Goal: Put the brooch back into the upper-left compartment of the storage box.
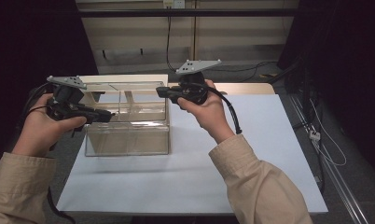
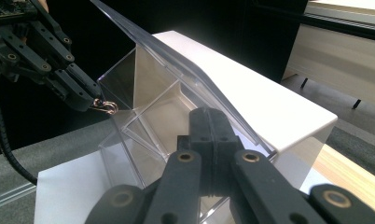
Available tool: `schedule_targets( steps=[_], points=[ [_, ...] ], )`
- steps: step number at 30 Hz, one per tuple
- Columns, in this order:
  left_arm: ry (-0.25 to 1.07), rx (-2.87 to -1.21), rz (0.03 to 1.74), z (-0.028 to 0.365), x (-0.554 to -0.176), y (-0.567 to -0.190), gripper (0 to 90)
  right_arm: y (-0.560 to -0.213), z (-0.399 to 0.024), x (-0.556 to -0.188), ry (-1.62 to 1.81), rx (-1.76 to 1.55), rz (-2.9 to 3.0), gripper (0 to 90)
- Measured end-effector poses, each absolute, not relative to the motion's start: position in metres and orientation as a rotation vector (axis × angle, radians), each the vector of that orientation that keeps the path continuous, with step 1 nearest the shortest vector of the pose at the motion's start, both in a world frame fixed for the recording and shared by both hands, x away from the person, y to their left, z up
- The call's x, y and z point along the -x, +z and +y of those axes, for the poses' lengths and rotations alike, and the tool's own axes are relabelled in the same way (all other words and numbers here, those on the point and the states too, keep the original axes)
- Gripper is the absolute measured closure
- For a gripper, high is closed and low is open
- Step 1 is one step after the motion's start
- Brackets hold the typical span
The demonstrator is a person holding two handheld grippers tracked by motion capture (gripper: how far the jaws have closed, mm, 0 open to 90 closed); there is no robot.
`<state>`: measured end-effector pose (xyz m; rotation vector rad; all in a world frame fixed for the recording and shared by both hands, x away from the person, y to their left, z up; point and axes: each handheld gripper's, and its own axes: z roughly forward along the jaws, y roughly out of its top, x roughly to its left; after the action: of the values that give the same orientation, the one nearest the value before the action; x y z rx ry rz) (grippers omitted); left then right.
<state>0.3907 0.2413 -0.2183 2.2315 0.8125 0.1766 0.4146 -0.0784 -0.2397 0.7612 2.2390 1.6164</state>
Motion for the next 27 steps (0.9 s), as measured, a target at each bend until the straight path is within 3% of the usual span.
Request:
schedule_targets(
  steps=[27],
  points=[
    [0.283,-2.222,0.860,0.253,-0.399,-0.217,83.8,-0.240,-0.079,-0.413,1.604,-0.756,2.249,90.0]
  ],
)
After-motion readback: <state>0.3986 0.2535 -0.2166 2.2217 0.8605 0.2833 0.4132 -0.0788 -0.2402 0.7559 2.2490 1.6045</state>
